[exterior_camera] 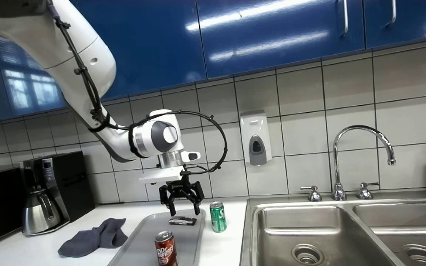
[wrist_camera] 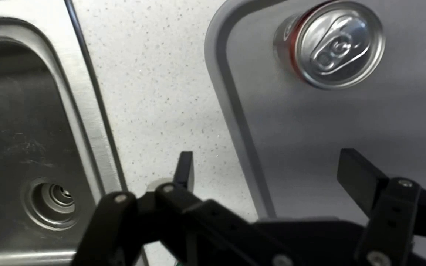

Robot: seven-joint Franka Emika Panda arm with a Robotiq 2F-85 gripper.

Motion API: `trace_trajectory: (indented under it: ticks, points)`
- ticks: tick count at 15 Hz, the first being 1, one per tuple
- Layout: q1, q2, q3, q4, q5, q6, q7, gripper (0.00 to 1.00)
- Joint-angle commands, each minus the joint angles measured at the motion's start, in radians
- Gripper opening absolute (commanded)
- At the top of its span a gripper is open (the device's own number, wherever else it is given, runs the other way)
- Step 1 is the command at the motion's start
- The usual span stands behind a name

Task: Put the can on the tray

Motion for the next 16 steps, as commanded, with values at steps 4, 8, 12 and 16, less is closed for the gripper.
trace_trajectory:
  ticks: [4, 8, 12, 16]
  points:
    - [-0.028, 0.15, -0.021, 0.191, -0.002, -0.076, 0.007, 1.0]
    - [-0.028, 0.21, -0.031, 0.255, -0.013, -0.088, 0.004, 1.0]
    - [-0.028, 0.258, -0.034, 0.314, -0.008, -0.093, 0.003, 1.0]
    - [-0.032, 0.308, -0.047, 0.378, -0.012, -0.1, 0.013, 1.0]
